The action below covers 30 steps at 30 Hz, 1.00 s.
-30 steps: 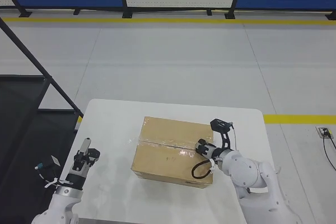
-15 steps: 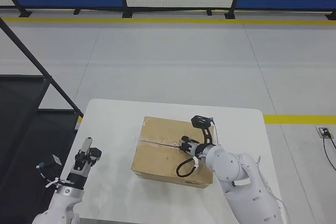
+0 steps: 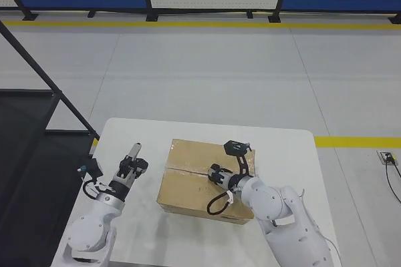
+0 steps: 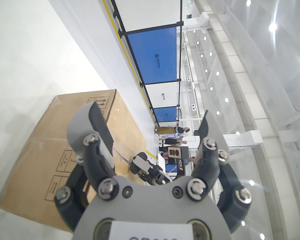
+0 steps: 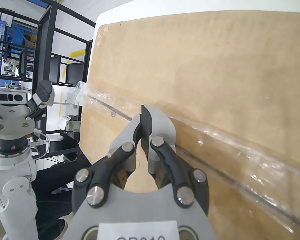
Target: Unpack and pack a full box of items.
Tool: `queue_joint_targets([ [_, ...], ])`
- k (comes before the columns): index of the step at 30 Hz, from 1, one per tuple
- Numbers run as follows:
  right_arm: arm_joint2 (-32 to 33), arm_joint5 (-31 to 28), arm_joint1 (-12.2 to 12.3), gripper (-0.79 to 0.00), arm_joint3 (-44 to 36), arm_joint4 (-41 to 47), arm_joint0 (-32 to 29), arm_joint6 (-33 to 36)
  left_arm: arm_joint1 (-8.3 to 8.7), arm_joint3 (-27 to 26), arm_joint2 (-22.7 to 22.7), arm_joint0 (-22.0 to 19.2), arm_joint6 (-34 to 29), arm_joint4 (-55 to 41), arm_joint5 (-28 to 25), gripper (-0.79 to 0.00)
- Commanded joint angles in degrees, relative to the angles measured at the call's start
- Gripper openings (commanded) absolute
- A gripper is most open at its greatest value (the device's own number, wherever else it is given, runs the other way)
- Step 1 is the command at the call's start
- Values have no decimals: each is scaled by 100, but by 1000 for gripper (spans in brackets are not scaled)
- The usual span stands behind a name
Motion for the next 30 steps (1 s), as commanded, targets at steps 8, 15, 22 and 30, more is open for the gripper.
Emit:
queue_joint_targets([
  [8,78,-133,45,-785,-48,65,-109,26,3,684,166,-291,-624,-431,-336,-785],
  [15,54,-233,67,-785,-99,75,-93,78,-19,1177,340,-420,-756,-650,-347,-785],
  [22,48,-272,91,-785,-139,71,-106,104,-47,1540,524,-594,-661,-658,-395,-785],
  [30,46,-262,117,-785,-169,58,-106,134,-76,1754,614,-650,-504,-794,-463,-785],
])
